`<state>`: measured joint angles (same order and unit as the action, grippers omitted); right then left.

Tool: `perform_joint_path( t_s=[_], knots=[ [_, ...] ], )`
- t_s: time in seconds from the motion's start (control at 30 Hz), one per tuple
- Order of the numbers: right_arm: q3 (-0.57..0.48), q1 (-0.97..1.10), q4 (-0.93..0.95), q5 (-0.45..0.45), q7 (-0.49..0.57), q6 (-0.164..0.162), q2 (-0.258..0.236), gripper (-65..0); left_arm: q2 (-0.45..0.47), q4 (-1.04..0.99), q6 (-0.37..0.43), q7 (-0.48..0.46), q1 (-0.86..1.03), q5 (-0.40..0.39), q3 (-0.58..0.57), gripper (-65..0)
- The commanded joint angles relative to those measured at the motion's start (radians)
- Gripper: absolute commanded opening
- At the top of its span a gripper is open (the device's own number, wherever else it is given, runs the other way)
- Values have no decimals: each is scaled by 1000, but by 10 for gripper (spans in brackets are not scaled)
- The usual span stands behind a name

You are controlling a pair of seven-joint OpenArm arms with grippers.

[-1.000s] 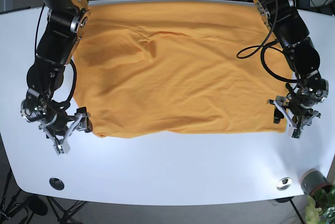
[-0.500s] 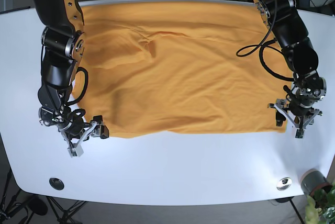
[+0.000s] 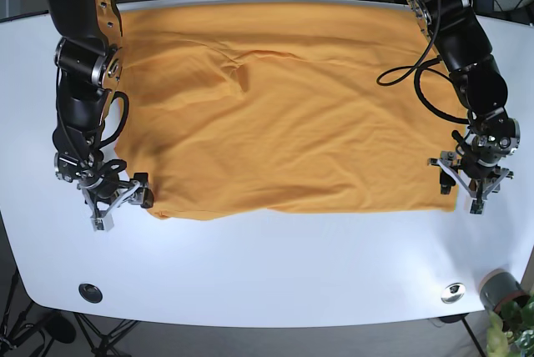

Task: Fold the T-shirt properly
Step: 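Grasp the hem corners of the orange shirt with both grippers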

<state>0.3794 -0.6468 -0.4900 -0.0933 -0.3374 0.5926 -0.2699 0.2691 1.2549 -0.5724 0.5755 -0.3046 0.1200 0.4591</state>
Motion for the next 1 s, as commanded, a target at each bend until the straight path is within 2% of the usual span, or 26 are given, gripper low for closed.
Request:
perform_joint_path(
  t_s=[0.0, 0.27, 0.47, 0.6, 0.63, 0.7, 0.83, 0.97],
  knots=[
    [0, -28, -16, 20, 22, 5, 4, -168, 14, 21, 4, -25, -26, -12, 2, -324],
    [3, -23, -16, 22, 22, 5, 62, -168, 15, 21, 4, -25, -26, -12, 2, -321],
    [5, -24, -16, 22, 22, 5, 73, -176, 46, 7, 9, -24, -28, -12, 2, -318],
    [7, -24, -16, 22, 22, 5, 73, -306, 51, -37, 9, -24, -34, -12, 2, -318],
    [7, -24, -16, 22, 24, 5, 73, -360, 52, -50, 9, -24, -37, -12, 2, -318],
    [7, -24, -16, 22, 24, 5, 71, -426, 52, -65, 9, -24, -55, -12, 2, -315],
    [7, -24, -16, 22, 33, 5, 71, -537, 52, -136, 22, -24, -98, -10, 2, -229],
    [7, -24, -16, 22, 37, 5, 71, -612, 54, -234, 122, -30, -156, -12, 2, -164]
  ],
)
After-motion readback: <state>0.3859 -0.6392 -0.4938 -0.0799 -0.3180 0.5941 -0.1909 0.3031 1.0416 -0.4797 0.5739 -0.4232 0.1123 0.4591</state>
